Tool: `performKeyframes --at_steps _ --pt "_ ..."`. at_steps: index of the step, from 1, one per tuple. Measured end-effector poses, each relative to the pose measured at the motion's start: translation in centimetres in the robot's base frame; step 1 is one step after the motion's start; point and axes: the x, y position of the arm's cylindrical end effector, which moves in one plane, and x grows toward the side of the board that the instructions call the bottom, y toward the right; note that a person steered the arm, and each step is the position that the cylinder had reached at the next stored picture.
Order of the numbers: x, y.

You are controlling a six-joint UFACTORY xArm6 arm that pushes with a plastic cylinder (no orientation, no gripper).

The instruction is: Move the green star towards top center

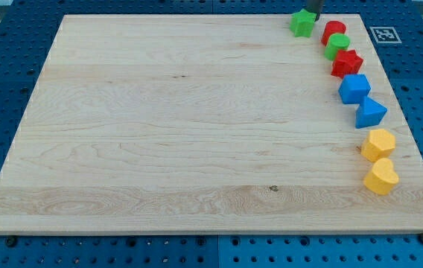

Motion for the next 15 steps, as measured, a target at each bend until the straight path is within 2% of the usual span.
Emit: performKeyframes --at_steps 1,2,4,5,6,7,8,10,12,14,15 --pt "-0.8 4.3" --pt "-0.1 4.1" --pt "1.1 -4.2" --pt "1.2 -10.7" --pt "-1.3 -7.4" --pt "-1.6 -3.1" --pt "2.4 -2.8" --pt "5.1 -3.8" --pt "6.0 -14.7" --pt "10.5 -18.8" --pt "5.9 -21.7"
